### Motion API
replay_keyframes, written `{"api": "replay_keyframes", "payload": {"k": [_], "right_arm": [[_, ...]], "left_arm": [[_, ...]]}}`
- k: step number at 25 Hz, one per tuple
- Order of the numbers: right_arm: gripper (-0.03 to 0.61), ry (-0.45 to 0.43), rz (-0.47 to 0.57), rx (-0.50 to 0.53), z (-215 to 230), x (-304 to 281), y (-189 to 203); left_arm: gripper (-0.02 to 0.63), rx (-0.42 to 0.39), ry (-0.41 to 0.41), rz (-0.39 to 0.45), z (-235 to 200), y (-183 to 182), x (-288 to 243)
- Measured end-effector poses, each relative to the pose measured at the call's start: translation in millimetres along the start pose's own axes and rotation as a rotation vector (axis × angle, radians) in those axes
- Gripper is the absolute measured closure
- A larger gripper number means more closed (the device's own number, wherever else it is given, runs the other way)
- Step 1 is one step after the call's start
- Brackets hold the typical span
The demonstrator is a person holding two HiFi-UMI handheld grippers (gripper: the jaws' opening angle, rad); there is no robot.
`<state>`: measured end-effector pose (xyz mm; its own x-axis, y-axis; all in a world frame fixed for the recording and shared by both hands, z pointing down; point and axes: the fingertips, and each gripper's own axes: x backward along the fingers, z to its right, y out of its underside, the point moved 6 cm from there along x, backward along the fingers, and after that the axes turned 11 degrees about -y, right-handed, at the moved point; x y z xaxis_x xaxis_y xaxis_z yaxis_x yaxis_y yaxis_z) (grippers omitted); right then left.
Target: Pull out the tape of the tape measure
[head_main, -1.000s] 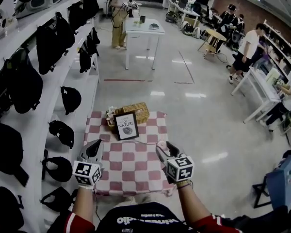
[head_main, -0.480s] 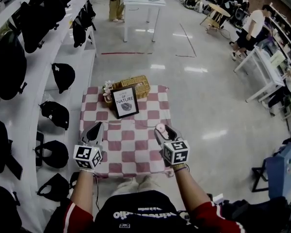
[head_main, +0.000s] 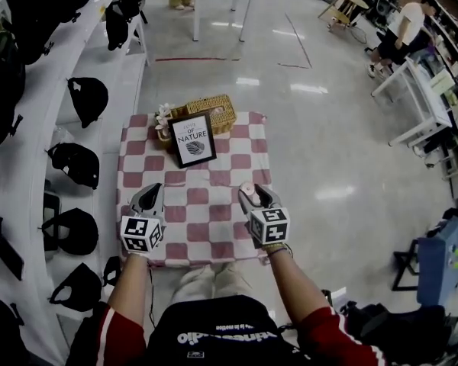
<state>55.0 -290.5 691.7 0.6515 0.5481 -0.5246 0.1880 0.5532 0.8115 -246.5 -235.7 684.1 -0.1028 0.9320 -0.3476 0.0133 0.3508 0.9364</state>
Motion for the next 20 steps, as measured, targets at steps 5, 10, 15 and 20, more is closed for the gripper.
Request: {"api": "replay_keyframes", "payload": {"k": [5,10,15,20], "right_arm": [[0.356,0.02,0.0,-0.035,14.6,-19.1,22.5],[0.356,0.056,-0.038,-0.062,34.7,-37.5,53.4],[0.357,0.069,-0.064,-0.093,50.0,-58.9,77.9],[0.357,0.077,-0.1,-0.096,58.1,-77.3,95.4]], "left_arm": [[0.604,-0.024,-0.012,-0.032,-2.9,34.9,-19.6],[0.604,0.004,-0.04,-0.093,-6.5,68.2,-39.7],[0.604,0.02,-0.063,-0.152,-14.5,95.0,-52.0],[0.604,0.042,-0.075,-0.192,-19.3,117.0,-63.0]]}}
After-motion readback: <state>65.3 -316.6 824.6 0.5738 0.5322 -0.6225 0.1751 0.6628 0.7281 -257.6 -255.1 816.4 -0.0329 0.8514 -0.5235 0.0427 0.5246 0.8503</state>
